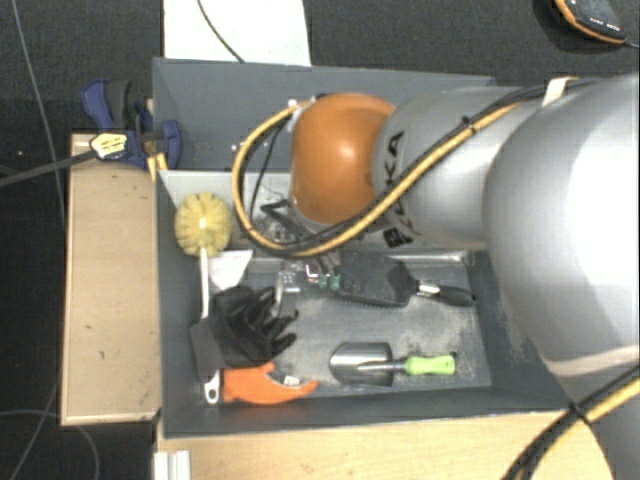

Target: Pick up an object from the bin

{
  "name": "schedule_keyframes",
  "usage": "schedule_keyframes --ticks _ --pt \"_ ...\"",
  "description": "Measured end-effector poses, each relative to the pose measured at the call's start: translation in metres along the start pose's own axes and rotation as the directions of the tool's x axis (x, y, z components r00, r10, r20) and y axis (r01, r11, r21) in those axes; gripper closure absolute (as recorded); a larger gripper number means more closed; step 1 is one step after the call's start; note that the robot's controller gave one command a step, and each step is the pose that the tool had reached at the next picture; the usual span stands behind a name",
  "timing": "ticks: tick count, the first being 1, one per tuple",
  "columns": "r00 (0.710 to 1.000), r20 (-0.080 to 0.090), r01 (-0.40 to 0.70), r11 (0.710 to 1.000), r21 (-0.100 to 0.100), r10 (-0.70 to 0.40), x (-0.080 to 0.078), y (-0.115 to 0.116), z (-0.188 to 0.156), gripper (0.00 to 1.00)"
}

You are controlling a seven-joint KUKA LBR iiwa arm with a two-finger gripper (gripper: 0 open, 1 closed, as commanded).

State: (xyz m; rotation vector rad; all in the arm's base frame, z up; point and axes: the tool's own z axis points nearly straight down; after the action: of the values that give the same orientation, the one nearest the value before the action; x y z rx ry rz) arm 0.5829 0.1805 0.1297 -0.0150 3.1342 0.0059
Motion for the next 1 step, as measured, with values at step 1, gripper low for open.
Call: schedule_keyframes --ticks 1 --pt "1.0 -0.007 0.026 1.0 0.002 -0.026 0.0007 0.0094 0.0609 0.0"
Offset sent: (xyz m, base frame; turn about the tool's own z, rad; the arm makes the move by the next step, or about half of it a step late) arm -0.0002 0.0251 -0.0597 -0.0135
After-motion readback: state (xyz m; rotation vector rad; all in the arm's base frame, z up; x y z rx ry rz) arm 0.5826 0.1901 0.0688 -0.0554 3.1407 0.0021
